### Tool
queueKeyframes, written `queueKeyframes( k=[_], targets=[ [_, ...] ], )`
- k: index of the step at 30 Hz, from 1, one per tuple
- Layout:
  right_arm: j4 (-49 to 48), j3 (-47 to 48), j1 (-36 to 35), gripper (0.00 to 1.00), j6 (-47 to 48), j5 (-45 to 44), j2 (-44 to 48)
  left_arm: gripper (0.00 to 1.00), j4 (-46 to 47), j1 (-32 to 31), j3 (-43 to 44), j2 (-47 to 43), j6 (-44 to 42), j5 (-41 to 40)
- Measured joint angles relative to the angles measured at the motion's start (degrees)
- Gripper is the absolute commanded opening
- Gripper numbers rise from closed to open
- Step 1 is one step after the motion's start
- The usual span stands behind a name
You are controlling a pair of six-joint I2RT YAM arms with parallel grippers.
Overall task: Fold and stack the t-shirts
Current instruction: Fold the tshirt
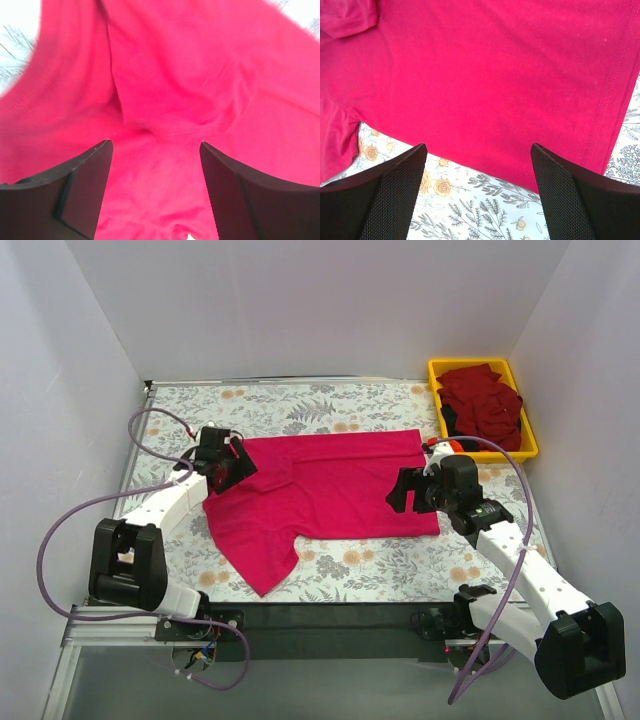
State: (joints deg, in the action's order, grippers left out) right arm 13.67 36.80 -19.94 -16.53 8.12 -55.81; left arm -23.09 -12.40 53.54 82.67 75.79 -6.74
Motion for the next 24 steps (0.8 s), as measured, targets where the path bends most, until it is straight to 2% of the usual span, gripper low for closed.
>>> queueKeyframes(
  k=[7, 17, 24],
  targets=[
    [0.11, -0.33, 0.0, 0.76, 0.0, 0.22, 0.0, 0.68, 8.52, 3.04, -7.34, 1.88, 2.71, 6.03],
    [0.17, -1.09, 0.0, 0.76, 0.04, 0.85, 0.5, 0.7, 18.4, 3.67, -9.05, 6.86, 4.37, 8.11],
    [0.17, -1.09, 0.0, 0.76, 0.2, 1.05, 0.5, 0.68, 21.59, 3.67, -9.03, 8.96, 5.2, 8.48]
  ],
)
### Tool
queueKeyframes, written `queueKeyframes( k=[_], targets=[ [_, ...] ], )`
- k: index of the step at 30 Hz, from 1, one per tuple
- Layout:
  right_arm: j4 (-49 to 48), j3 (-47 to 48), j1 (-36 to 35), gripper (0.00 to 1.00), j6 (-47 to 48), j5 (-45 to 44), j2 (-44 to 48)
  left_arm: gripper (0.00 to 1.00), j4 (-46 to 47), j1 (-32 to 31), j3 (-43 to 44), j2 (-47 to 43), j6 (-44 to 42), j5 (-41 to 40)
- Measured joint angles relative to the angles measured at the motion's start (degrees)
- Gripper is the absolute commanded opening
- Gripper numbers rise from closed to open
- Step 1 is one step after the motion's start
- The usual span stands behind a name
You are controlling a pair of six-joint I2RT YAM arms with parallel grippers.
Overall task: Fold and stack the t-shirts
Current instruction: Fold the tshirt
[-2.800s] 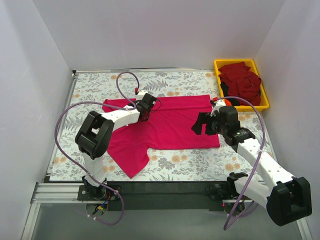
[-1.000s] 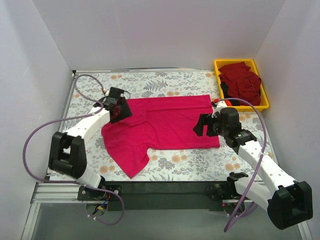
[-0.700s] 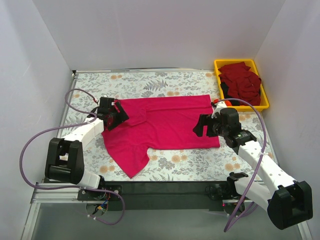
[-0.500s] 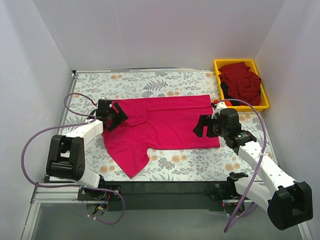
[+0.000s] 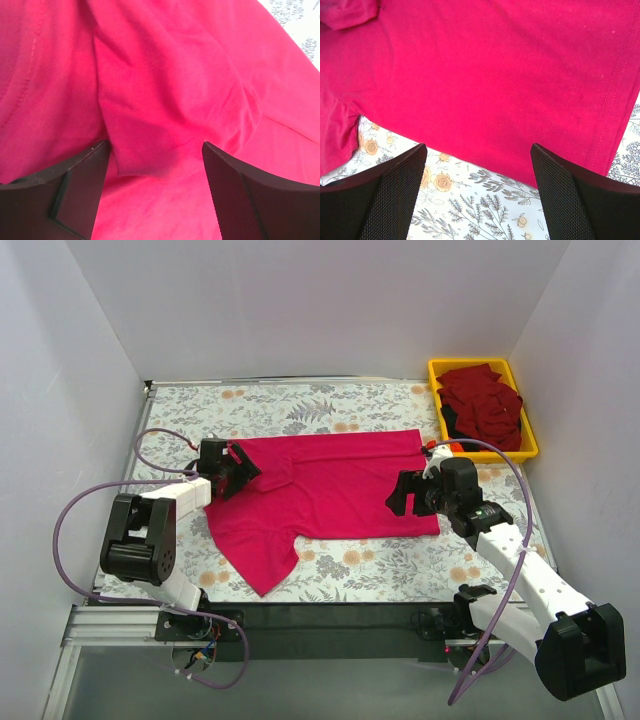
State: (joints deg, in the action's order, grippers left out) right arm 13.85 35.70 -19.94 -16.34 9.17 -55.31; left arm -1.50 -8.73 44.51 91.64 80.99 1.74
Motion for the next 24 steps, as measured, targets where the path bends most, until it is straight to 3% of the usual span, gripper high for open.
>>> queueKeyframes(
  k=[14, 24],
  targets=[
    [0.0, 0.0, 0.0, 0.76, 0.04, 0.04, -0.04, 0.61, 1.25, 0.0, -0.33, -2.51, 2.29, 6.4],
    [0.0, 0.0, 0.0, 0.76, 0.04, 0.02, -0.02, 0.5, -2.45, 0.0, -1.29, -7.56, 5.4, 10.38]
  ],
)
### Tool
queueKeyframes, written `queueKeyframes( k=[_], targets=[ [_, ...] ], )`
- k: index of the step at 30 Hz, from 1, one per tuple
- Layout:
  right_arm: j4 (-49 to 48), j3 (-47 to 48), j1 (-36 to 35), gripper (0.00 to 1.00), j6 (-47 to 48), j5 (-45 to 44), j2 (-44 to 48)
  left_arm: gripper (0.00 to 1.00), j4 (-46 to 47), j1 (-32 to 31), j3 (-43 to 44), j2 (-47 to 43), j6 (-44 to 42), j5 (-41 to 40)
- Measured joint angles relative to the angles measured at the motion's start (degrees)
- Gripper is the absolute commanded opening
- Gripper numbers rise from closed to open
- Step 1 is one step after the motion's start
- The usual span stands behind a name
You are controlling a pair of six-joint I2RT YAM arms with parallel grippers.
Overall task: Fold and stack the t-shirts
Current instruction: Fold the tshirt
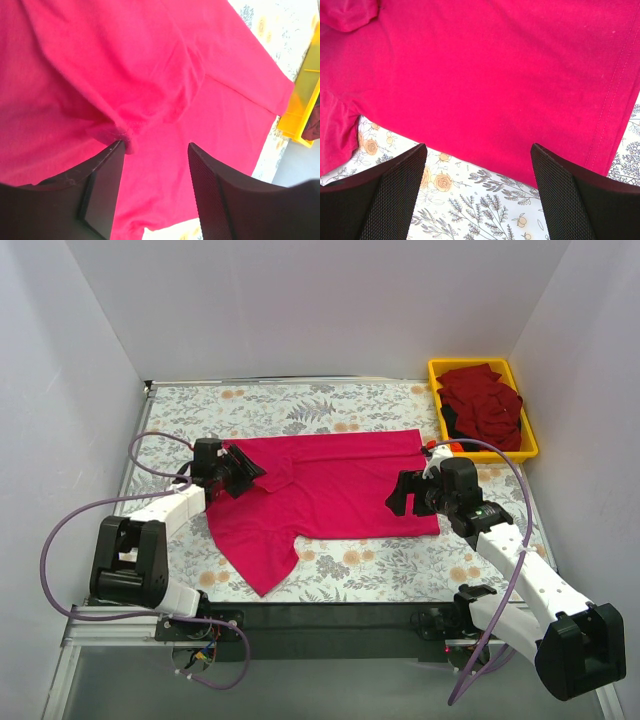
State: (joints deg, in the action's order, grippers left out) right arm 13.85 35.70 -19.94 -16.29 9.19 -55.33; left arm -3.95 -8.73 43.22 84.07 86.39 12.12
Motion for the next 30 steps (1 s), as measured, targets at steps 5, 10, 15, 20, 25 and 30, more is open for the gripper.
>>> queueKeyframes(
  k=[5, 10, 15, 20, 25, 30],
  targets=[
    [0.0, 0.0, 0.0, 0.76, 0.0, 0.0, 0.0, 0.48, -2.21, 0.0, -1.81, -1.81, 0.87, -1.05],
    [0.0, 0.0, 0.0, 0.76, 0.02, 0.04, 0.0, 0.55, -5.4, 0.0, -3.19, -2.62, 1.9, -5.88],
    [0.0, 0.0, 0.0, 0.76, 0.04, 0.17, 0.0, 0.59, -6.58, 0.0, -3.41, -2.8, 2.08, -10.34],
    [0.0, -0.04, 0.0, 0.76, 0.07, 0.26, 0.0, 0.55, -5.92, 0.02, -3.41, -2.73, 0.74, -12.31],
    [0.0, -0.17, 0.0, 0.76, 0.11, 0.39, 0.0, 0.5, -4.46, 0.0, -3.34, -1.55, -0.98, -12.0],
    [0.0, -0.81, 0.0, 0.75, 0.15, 0.39, 0.0, 0.47, -3.93, 0.0, -3.3, 0.44, -2.05, -9.94]
  ],
)
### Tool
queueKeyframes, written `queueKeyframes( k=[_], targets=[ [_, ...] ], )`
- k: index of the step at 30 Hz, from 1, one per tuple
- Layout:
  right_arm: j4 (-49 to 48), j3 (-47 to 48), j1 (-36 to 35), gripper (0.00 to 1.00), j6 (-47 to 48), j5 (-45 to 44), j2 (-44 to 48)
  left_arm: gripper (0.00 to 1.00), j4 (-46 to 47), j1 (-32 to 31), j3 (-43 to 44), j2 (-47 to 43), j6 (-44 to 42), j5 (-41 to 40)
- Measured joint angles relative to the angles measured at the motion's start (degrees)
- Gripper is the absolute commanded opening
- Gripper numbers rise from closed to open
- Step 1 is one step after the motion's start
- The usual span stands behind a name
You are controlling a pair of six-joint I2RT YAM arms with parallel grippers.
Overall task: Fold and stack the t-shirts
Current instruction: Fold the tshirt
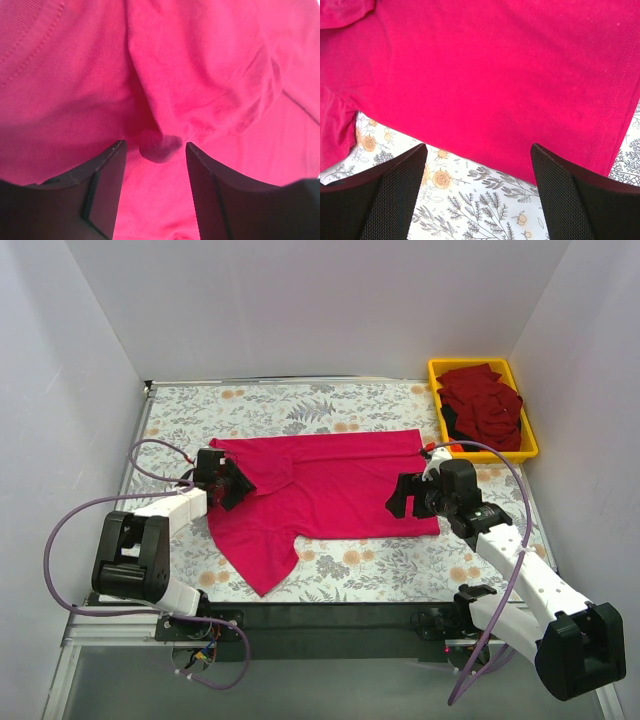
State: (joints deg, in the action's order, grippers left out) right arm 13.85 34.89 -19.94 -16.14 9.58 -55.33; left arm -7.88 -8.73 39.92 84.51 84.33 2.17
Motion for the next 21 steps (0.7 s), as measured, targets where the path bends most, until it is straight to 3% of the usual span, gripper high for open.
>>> queueKeyframes(
  k=[4, 12, 21],
  targets=[
    [0.0, -0.09, 0.0, 0.75, 0.0, 0.02, 0.0, 0.41, 0.39, 0.0, 0.0, 1.38, -0.7, 1.16],
    [0.0, -0.09, 0.0, 0.75, 0.0, 0.02, -0.02, 0.05, 0.68, 0.0, 0.37, 1.27, -1.55, 2.82],
    [0.0, -0.09, 0.0, 0.75, 0.02, 0.02, -0.15, 0.04, -2.67, -0.02, 3.43, -0.96, 0.37, 4.85]
  ],
)
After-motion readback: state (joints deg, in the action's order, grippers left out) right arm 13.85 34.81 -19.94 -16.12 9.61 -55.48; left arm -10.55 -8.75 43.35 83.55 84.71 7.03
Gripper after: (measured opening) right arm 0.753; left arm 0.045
